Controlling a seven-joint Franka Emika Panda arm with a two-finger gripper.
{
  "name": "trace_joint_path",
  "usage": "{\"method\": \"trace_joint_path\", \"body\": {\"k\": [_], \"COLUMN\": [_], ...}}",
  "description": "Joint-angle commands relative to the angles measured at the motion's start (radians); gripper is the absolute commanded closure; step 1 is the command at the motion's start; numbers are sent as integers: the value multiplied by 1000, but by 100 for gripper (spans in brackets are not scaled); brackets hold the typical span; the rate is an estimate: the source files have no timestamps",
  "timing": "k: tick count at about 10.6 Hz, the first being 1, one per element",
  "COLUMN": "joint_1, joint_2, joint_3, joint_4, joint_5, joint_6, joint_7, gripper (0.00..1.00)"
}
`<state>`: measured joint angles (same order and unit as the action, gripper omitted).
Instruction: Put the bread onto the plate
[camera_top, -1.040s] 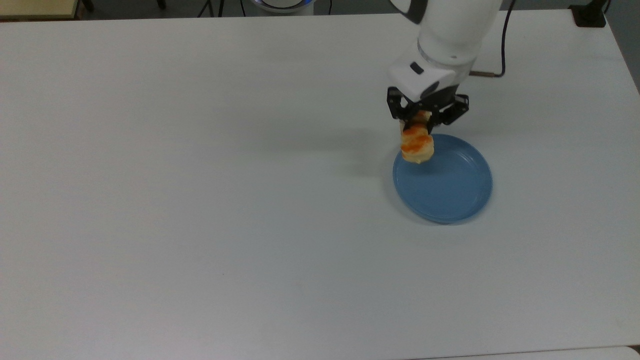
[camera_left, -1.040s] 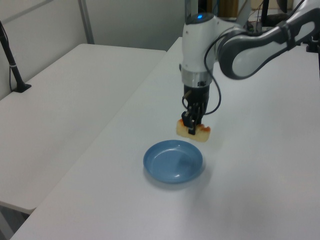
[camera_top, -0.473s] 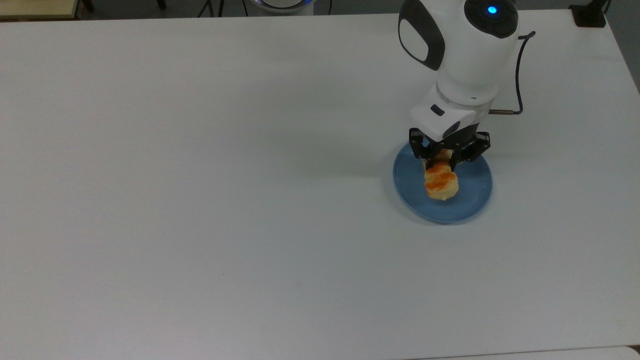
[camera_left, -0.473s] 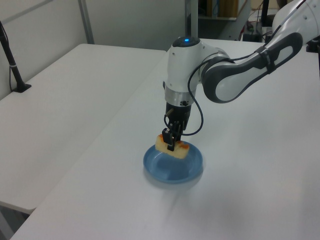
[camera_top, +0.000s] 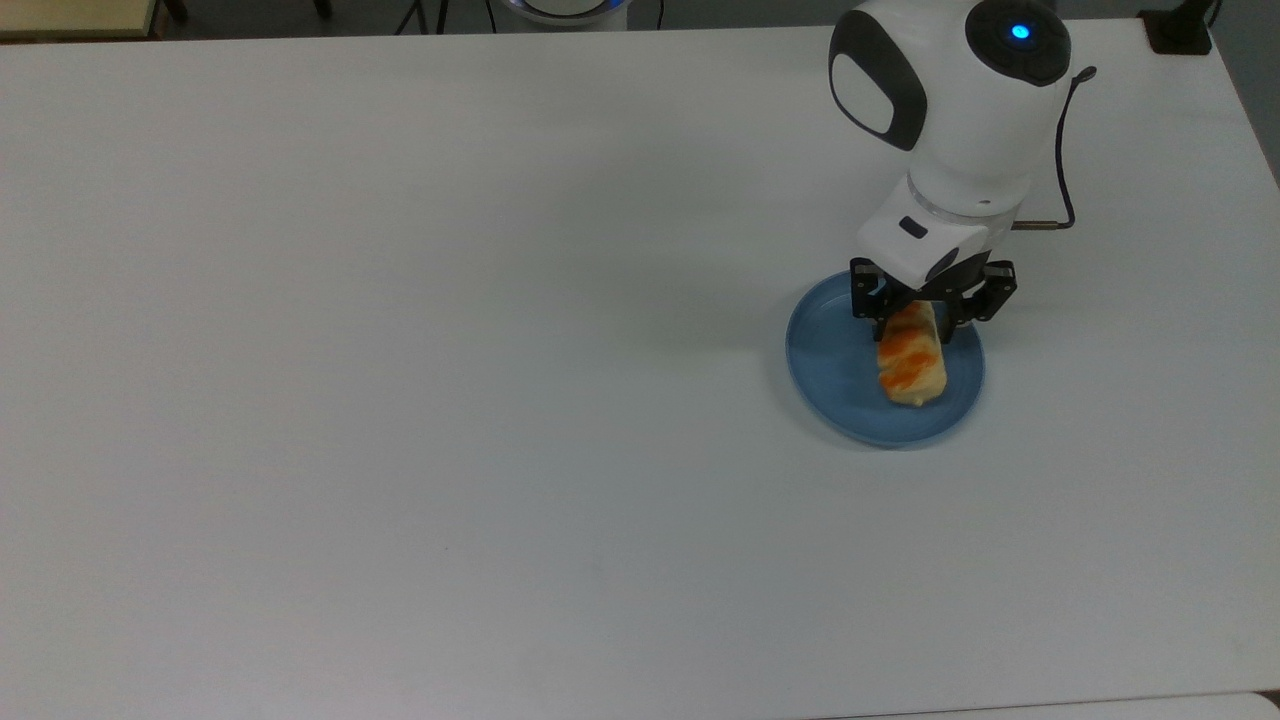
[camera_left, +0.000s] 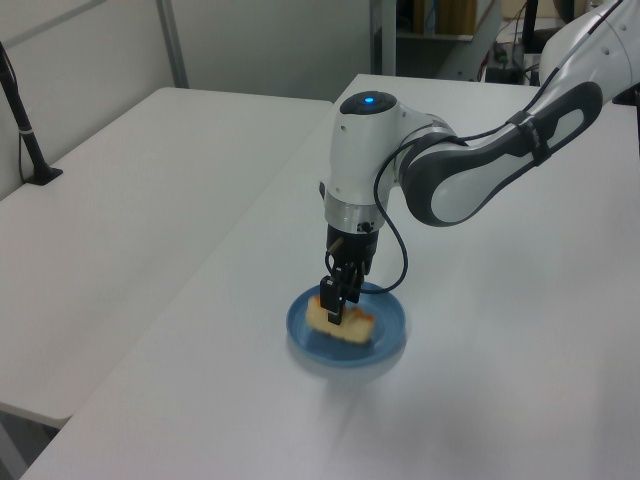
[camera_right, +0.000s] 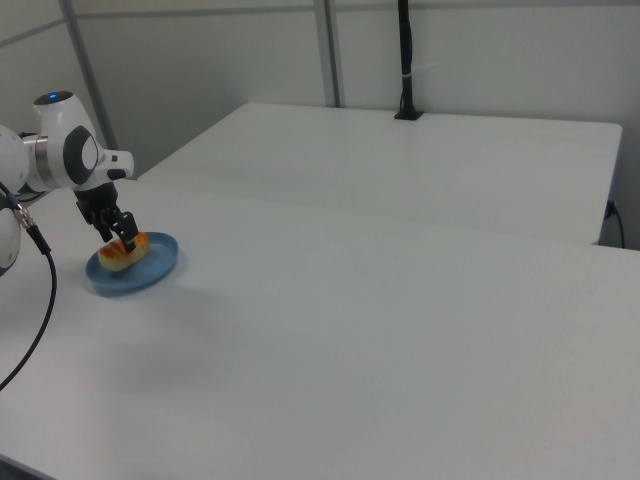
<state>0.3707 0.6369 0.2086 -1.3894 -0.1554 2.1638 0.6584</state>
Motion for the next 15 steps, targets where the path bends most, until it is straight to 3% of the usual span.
{"method": "trace_joint_path", "body": {"k": [1, 4, 7, 11, 15], "joint_1": [20, -5, -116, -284, -351], "joint_2": [6, -51, -228, -448, -638], "joint_3": [-15, -15, -20, -29, -168], "joint_4": [17, 17, 10, -23, -117], "joint_5": [-45, -27, 72, 83, 83], "joint_6": [-24, -105, -333, -585, -644], "joint_7": [30, 30, 6, -114, -352], "gripper": [0, 0, 0, 0, 0]}}
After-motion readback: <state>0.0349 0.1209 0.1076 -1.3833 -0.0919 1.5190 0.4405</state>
